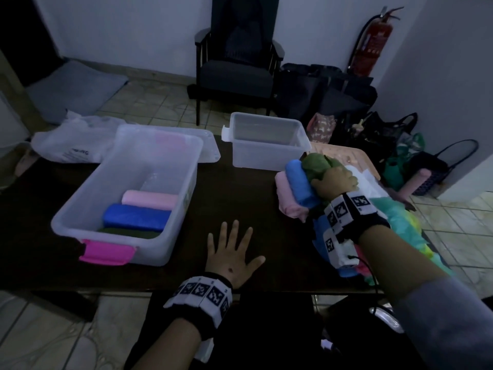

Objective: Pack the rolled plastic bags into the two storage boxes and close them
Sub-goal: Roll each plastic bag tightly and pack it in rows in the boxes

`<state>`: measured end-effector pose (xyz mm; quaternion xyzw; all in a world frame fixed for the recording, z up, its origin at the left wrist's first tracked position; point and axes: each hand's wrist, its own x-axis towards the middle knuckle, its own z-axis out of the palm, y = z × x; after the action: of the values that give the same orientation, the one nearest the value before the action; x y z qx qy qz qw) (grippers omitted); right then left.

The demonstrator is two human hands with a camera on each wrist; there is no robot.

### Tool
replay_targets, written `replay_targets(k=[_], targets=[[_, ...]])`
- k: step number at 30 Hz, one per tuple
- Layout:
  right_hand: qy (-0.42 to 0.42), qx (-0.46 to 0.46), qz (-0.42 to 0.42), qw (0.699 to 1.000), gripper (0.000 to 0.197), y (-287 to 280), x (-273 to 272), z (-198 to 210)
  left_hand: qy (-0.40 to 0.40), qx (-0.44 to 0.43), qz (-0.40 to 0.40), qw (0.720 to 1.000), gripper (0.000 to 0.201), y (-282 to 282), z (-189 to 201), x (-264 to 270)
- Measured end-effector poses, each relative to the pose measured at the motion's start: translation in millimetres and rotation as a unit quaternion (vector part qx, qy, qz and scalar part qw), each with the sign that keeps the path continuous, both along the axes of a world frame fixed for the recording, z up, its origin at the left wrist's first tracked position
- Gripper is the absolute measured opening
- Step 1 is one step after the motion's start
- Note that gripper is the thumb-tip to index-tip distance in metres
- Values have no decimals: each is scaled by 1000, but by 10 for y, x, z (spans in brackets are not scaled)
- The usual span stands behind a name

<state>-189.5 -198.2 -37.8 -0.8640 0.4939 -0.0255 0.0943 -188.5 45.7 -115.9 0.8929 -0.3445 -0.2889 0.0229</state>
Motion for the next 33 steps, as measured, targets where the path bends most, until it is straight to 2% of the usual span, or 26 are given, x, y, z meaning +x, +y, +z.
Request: replay_targets(k=[2, 4, 7, 9, 13, 15, 18, 19, 21, 23, 25, 28, 30, 33], targets=[[-33, -9, -11, 999, 68, 146, -35, 97, 2, -4, 0, 1000, 73, 2, -13, 4], [-55, -31, 19, 998, 66, 311, -82, 211, 6, -6, -2, 1000, 73, -3, -22, 11], [-38, -94, 124, 987, 61, 575, -141, 317, 14, -9, 0, 1000, 75, -1, -16, 21], [-18, -116, 215, 969, 55, 750, -150, 259, 14, -28, 6, 999, 80, 17, -23, 20], [47, -118, 357, 926, 55, 1040, -105, -59, 55, -110, 50, 991, 103, 104, -17, 41], [91, -114, 391, 909, 53, 1122, -101, -247, 93, -214, 122, 965, 100, 153, 8, 47], [132, -99, 401, 901, 54, 1144, -132, -430, 148, -389, 273, 867, 85, 214, 41, 53], [138, -87, 397, 903, 59, 1135, -139, -433, 149, -413, 308, 844, 82, 226, 43, 69], [137, -39, 399, 906, 71, 1130, -133, -364, 147, -428, 360, 816, 75, 231, 68, 139], [93, -2, 398, 913, 71, 1170, -102, -264, 142, -418, 387, 809, 66, 220, 130, 237], [42, 14, 388, 921, 54, 1226, -40, -207, 136, -396, 396, 817, 58, 213, 195, 326], [81, 42, 361, 928, 46, 1281, 43, -208, 121, -376, 392, 831, 47, 219, 227, 412], [93, 60, 347, 931, 52, 1299, 55, -184, 104, -386, 397, 826, 41, 220, 233, 454], [112, 50, 377, 918, 52, 1366, 0, -157, 62, -405, 411, 815, 35, 184, 254, 517]])
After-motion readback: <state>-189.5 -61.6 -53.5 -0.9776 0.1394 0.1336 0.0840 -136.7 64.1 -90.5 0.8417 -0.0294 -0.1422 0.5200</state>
